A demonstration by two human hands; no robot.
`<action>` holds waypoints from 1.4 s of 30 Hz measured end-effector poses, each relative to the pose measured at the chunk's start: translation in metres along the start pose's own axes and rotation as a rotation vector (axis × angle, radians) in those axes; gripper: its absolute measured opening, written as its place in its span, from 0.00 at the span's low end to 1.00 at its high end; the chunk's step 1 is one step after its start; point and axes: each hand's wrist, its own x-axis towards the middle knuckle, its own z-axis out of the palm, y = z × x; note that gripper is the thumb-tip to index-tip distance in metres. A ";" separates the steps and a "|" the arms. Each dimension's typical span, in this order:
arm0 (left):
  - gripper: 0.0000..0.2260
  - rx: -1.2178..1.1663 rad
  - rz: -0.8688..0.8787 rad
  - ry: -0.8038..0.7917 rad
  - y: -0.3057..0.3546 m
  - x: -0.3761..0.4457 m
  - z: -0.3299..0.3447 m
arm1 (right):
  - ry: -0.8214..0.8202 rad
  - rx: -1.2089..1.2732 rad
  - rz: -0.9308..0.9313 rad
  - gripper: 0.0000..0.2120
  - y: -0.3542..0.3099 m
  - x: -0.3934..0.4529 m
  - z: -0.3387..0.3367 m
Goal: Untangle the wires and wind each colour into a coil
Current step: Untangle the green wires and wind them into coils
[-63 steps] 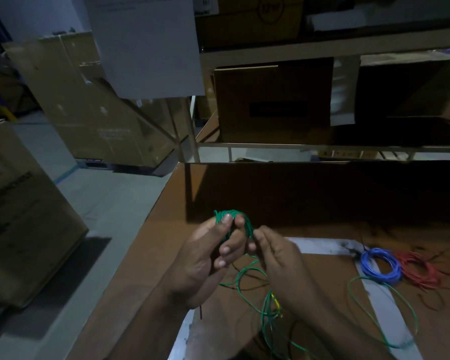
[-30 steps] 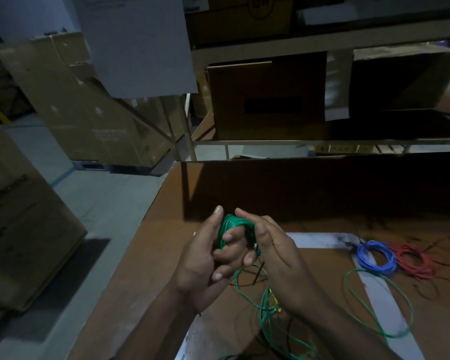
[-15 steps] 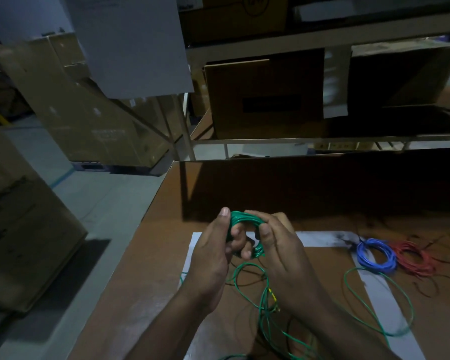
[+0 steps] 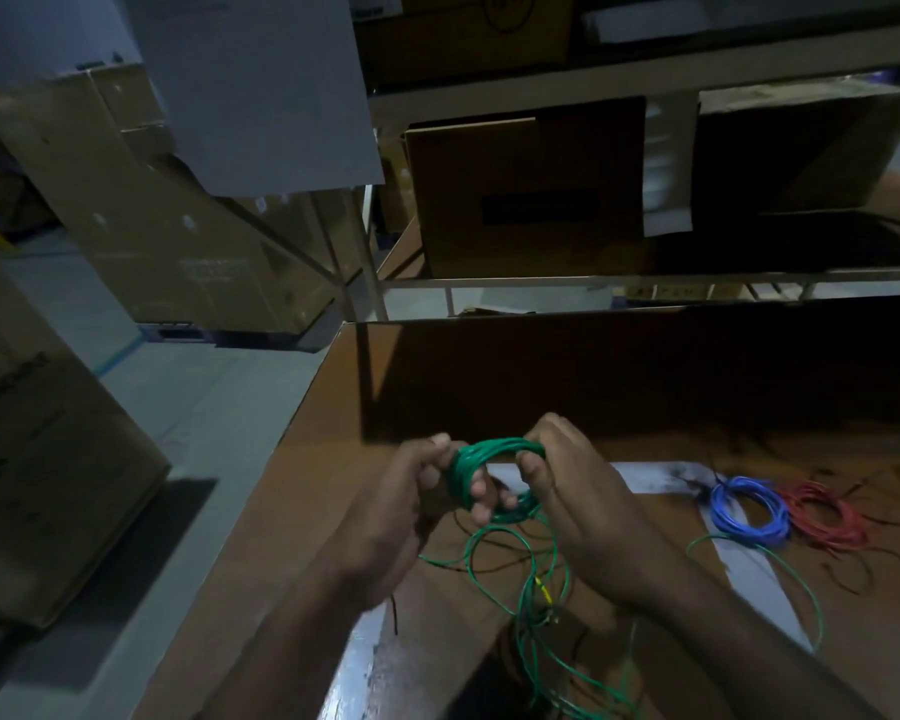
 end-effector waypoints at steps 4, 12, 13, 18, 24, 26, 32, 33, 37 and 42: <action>0.32 0.273 -0.151 -0.125 0.018 -0.002 -0.009 | -0.166 -0.206 -0.172 0.17 -0.004 0.001 -0.007; 0.18 0.347 -0.044 -0.038 0.010 -0.007 0.009 | -0.114 -0.231 -0.235 0.17 -0.005 0.003 -0.013; 0.19 0.331 0.005 0.001 0.006 -0.007 0.016 | -0.076 -0.188 -0.210 0.18 -0.005 0.003 -0.013; 0.16 0.011 0.114 0.195 -0.016 -0.005 0.045 | 0.150 0.034 -0.070 0.23 -0.012 0.001 -0.003; 0.18 0.097 0.027 0.066 -0.013 -0.005 0.030 | 0.103 0.069 0.032 0.24 -0.008 -0.006 0.004; 0.19 0.205 -0.029 -0.035 -0.004 -0.004 0.018 | 0.029 -0.032 -0.031 0.23 -0.004 -0.005 -0.001; 0.18 0.389 0.062 0.032 -0.003 -0.004 0.026 | 0.013 0.010 -0.072 0.24 -0.003 -0.002 -0.006; 0.16 0.384 0.089 0.058 -0.004 -0.004 0.028 | 0.017 0.048 -0.063 0.24 -0.005 -0.003 -0.008; 0.15 0.346 0.114 0.082 -0.005 -0.004 0.027 | 0.059 0.197 -0.025 0.18 0.000 -0.007 -0.013; 0.15 0.352 0.100 0.049 -0.005 -0.006 0.023 | 0.113 0.171 -0.028 0.14 0.008 -0.009 -0.015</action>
